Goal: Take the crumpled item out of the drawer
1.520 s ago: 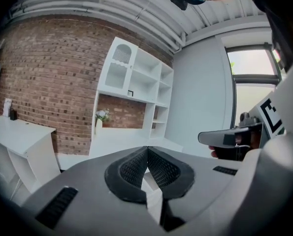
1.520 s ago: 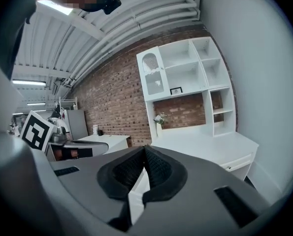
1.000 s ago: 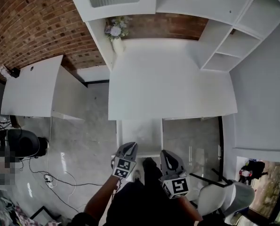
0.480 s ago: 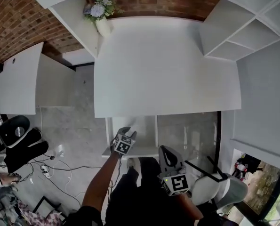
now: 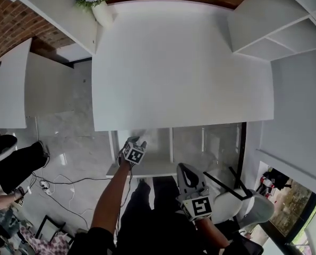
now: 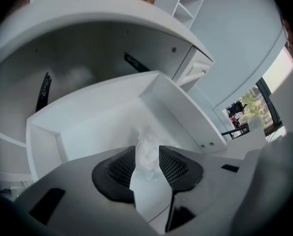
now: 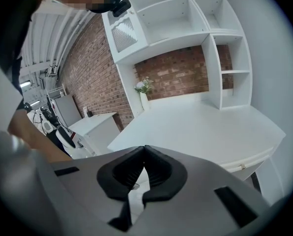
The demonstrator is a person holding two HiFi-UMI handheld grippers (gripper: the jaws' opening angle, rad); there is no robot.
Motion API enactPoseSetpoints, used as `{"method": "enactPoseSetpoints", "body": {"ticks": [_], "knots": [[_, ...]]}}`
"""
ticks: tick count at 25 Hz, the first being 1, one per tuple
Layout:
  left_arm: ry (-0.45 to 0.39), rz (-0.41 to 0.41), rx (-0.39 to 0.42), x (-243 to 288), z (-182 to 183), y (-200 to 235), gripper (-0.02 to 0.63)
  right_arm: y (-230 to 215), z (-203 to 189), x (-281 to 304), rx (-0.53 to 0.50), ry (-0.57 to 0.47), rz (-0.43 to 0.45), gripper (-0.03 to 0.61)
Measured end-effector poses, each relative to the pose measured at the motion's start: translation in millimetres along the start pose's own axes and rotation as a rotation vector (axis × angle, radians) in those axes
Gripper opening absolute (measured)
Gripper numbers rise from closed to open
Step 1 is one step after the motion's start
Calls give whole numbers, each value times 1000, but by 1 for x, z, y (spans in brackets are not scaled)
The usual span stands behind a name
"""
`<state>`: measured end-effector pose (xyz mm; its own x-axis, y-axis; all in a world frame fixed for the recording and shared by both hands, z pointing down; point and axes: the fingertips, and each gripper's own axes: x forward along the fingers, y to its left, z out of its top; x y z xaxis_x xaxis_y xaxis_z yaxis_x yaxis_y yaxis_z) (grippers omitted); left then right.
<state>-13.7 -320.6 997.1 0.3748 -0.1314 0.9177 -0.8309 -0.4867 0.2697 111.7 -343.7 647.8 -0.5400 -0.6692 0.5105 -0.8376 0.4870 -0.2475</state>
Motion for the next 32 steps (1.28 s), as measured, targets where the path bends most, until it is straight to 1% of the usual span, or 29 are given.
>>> {"method": "enactPoseSetpoints", "body": {"ticks": [2, 4, 7, 10, 12, 16, 18, 20, 24, 27, 30, 32], "knots": [[28, 4, -12, 10, -8, 6, 166, 0, -2, 4, 10, 8, -2, 14], [36, 13, -22, 17, -10, 13, 166, -1, -2, 9, 33, 5, -10, 14], [48, -3, -44, 27, -10, 14, 164, -1, -7, 12, 44, 14, -9, 14], [79, -6, -31, 35, -15, 13, 149, -1, -12, 13, 46, 22, -13, 14], [100, -1, -22, 40, -21, 12, 126, -2, -13, 11, 50, 21, -21, 14], [100, -15, -86, 44, -27, 9, 80, -7, -14, 8, 57, 15, -35, 14], [97, -15, -94, 41, -28, 9, 58, -8, -14, 7, 55, 10, -40, 14], [89, 2, -98, 36, -26, 12, 48, -9, -12, 6, 51, 1, -46, 14], [37, 19, -123, 20, -14, 12, 35, -10, -17, 0, 29, 14, -48, 14], [-19, 44, -94, -2, -1, 12, 33, -6, -14, -6, 19, -3, -49, 14], [-99, 64, -67, -47, 7, 1, 32, 9, -8, -19, 2, -26, -38, 14], [-175, 86, -58, -82, 11, -3, 31, 21, 0, -26, -10, -58, -30, 14]]}}
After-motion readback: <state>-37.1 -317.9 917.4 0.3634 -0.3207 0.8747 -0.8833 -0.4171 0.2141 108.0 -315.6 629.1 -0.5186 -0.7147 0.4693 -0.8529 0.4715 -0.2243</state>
